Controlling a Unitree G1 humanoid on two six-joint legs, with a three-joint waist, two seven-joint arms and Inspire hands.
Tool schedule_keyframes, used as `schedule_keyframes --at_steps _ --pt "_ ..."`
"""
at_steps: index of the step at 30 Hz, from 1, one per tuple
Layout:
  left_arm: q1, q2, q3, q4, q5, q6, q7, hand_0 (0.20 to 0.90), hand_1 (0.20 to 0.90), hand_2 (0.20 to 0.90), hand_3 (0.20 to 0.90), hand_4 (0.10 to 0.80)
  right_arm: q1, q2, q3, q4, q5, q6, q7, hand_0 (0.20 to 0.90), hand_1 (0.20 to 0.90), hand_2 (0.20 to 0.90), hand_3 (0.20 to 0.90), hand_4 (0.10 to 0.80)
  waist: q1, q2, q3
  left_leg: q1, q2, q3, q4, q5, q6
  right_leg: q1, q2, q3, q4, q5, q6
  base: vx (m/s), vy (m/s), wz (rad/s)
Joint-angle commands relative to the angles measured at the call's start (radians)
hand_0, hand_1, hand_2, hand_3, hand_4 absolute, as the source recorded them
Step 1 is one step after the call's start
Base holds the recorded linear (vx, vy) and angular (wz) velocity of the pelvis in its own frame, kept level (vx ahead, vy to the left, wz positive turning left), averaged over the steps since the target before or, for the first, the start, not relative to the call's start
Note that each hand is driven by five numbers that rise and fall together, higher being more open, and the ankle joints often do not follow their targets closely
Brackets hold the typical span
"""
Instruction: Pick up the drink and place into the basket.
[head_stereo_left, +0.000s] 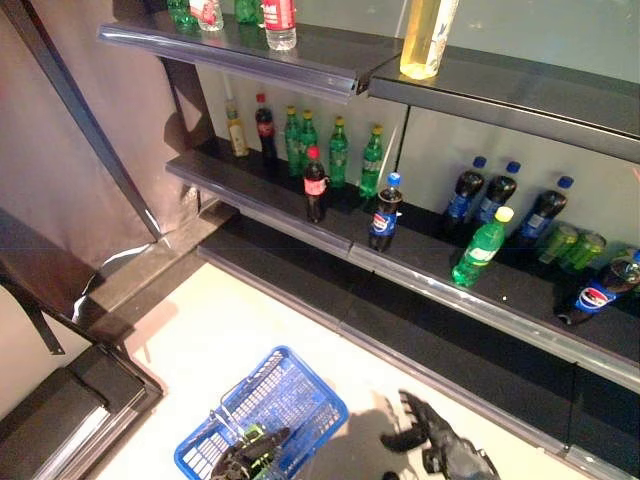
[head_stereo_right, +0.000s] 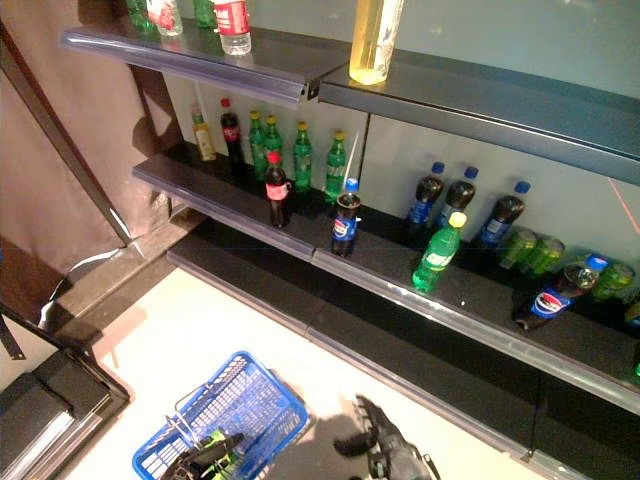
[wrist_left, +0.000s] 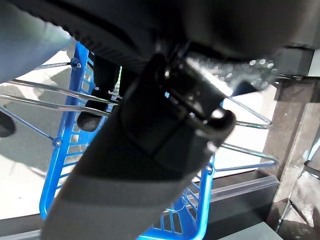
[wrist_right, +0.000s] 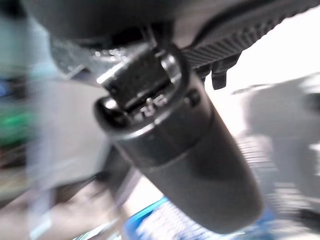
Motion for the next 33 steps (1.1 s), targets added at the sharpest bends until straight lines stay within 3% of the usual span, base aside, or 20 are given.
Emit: schedule_keyframes --at_steps 1,7,11,14,25,33 --pt "-0.035 0.077 -0.011 0.003 0.034 -0.031 -0.018 0.300 0.300 0.300 0.200 0.100 -0.134 -0.025 -0.055 -0.067 -0.049 -0.077 -0.064 0.900 0.900 0.900 0.900 0.800 0.035 -0.036 0.054 0.006 0.028 0.017 0.040 -0.051 0.016 -0.025 -0.089 0.036 0.036 0.010 0.064 0.055 -0.004 0.15" --pt "-0.005 0.078 -0.005 -0.007 0.063 -0.028 -0.024 0.300 0.300 0.300 0.200 0.100 -0.235 -0.141 -0.172 -0.313 -0.007 -0.107 -0.110 0.900 0.900 0.900 0.900 0.800 0.048 -0.035 0.068 -0.014 0.026 0.010 0.089 -0.066 0.020 -0.038 -0.087 0.039 0.080 -0.012 0.057 0.071 0.021 0.06" --pt "-0.006 0.083 0.006 -0.004 0.077 -0.020 -0.025 0.300 0.300 0.300 0.200 0.100 -0.302 -0.167 -0.222 -0.364 0.010 -0.114 -0.164 0.900 0.900 0.900 0.900 0.800 0.055 -0.033 0.076 -0.024 0.026 0.007 0.104 -0.069 0.020 -0.047 -0.089 0.040 0.096 -0.018 0.056 0.029 0.024 0.00" --pt "0.004 0.083 0.033 -0.006 0.105 -0.016 -0.027 0.300 0.300 0.300 0.200 0.100 -0.357 -0.182 -0.316 -0.426 0.020 -0.094 -0.304 0.900 0.900 0.900 0.900 0.800 0.058 -0.029 0.076 -0.023 0.027 0.012 0.106 -0.074 0.024 -0.043 -0.094 0.039 0.094 -0.021 0.057 0.025 0.019 -0.01" --pt "0.046 0.065 0.077 0.005 0.140 -0.030 -0.039 0.300 0.300 0.300 0.200 0.100 -0.254 -0.199 -0.486 -0.534 -0.047 -0.142 -0.587 0.900 0.900 0.900 0.900 0.800 0.028 -0.019 0.044 0.010 0.031 0.044 0.088 -0.084 0.027 -0.028 -0.092 0.052 0.083 -0.031 0.064 -0.002 0.001 -0.03" --pt "0.052 0.050 0.043 -0.011 0.164 -0.029 -0.043 0.300 0.300 0.300 0.200 0.100 -0.216 -0.170 -0.542 -0.529 -0.049 -0.179 -0.771 0.900 0.900 0.900 0.900 0.800 0.010 -0.007 0.042 0.013 0.033 0.053 0.112 -0.094 0.028 -0.030 -0.086 0.062 0.100 -0.042 0.055 0.016 -0.018 -0.11"
